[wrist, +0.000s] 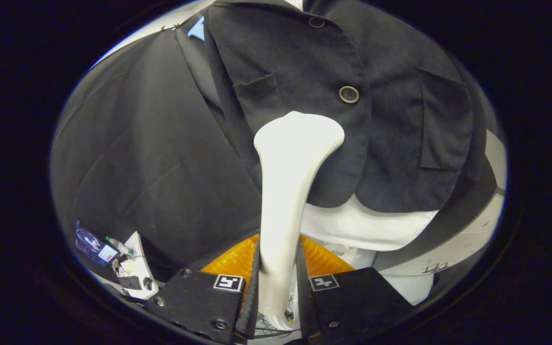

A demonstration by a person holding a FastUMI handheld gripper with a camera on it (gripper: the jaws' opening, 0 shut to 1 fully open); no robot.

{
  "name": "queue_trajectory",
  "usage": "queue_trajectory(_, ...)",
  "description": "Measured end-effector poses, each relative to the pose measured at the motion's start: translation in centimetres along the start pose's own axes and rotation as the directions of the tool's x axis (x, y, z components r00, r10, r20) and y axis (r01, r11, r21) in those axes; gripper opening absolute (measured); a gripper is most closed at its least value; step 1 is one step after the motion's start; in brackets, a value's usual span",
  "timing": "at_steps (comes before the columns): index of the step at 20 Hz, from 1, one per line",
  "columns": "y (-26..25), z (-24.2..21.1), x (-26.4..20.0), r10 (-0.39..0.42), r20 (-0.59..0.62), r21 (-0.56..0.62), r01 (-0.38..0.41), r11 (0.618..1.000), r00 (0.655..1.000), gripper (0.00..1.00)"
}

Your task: Iron the clothes twice with a garment steamer, once on the left side and once on the right side.

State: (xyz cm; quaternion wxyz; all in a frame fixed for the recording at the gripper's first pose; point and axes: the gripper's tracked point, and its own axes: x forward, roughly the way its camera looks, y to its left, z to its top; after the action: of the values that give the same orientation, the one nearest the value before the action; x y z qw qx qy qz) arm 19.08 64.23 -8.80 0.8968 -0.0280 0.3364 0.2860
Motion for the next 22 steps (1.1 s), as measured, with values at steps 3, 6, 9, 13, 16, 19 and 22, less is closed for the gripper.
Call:
queue_trajectory(3, -0.7, -0.3, -1.8, -0.006, 0.013, 0.006, 0.006, 1.0, 1.0, 0.37)
queue_trajectory(6, -2.1, -0.9, -3.0, -0.017, 0.022, 0.022, 0.016, 1.0, 1.0, 0.37)
queue_trajectory(9, -3.8, -1.6, -4.8, -0.034, 0.037, 0.043, 0.032, 0.999, 0.999, 0.37)
queue_trajectory(13, -6.9, -2.5, -8.6, -0.057, 0.075, 0.076, 0.052, 0.996, 0.996, 0.37)
queue_trajectory(16, -10.4, -2.8, -12.7, -0.092, 0.121, 0.099, 0.08, 0.992, 0.988, 0.37)
queue_trajectory(19, -14.4, -3.4, -17.3, -0.138, 0.169, 0.139, 0.115, 0.984, 0.976, 0.37)
queue_trajectory(22, -18.8, -4.2, -22.3, -0.197, 0.22, 0.175, 0.16, 0.971, 0.955, 0.37)
